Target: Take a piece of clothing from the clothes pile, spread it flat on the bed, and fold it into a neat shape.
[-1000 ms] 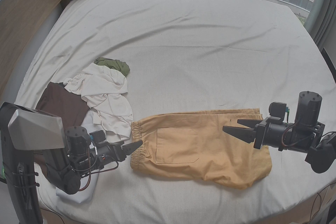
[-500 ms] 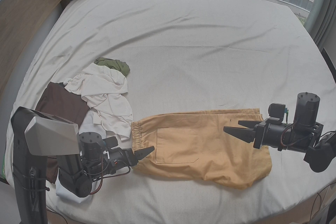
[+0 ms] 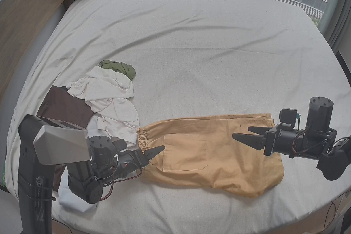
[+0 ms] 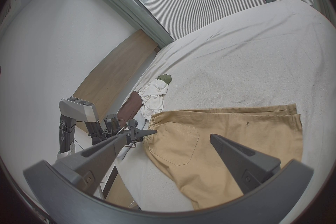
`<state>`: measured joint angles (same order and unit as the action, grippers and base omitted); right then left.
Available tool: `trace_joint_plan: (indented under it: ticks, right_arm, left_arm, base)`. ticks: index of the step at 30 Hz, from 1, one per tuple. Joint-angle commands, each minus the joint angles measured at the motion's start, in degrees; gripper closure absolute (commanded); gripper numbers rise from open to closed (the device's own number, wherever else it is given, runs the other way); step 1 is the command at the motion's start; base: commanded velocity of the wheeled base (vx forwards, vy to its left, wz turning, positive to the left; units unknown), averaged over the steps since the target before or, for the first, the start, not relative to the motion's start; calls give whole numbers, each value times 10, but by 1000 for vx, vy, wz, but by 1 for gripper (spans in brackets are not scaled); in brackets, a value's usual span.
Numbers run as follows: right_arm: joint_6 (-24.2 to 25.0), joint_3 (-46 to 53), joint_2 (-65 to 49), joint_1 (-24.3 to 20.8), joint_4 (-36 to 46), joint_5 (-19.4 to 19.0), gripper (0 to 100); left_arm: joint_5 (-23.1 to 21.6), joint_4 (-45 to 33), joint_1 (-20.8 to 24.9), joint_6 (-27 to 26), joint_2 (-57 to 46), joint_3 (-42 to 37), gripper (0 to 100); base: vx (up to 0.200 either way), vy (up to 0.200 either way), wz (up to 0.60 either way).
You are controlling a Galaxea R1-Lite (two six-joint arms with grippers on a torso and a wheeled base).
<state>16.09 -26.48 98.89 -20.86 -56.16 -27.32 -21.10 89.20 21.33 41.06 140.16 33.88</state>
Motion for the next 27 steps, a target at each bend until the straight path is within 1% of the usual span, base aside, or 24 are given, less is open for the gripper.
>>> trace_joint_plan:
  ticks: [1,4,5,10,14,19,21,27]
  right_arm:
    - [0,1,1,-1,0,0,0]
    - [0,2,2,-1,0,0,0]
    - [0,2,2,-1,0,0,0]
    - [-1,3,7,-2,0,0,0]
    - [-1,5,14,-4,0,0,0]
    - [-1,5,37,-14,-4,0,0]
    - [-1,6,48,-17,-18,2,0]
    - [-1,24,87,-18,-98,4,0]
  left_arm:
    - [1,-3,-1,4,7,7,0]
    - [2,-3,-2,8,7,9,0]
    - [2,-3,-1,11,6,9,100]
    - [3,-2,-5,9,-4,8,100]
    - [15,-2,-18,7,-32,1,100]
    - [9,-3,-32,8,-71,-29,100]
    - [8,-3,-35,6,-81,-37,100]
    - [6,-3,-47,-27,-93,-56,100]
  base:
    - [0,0,0]
    - [0,0,0]
    - [0,0,0]
    - [0,0,0]
    - [0,0,0]
    - [0,0,0]
    - [0,0,0]
    - [0,0,0]
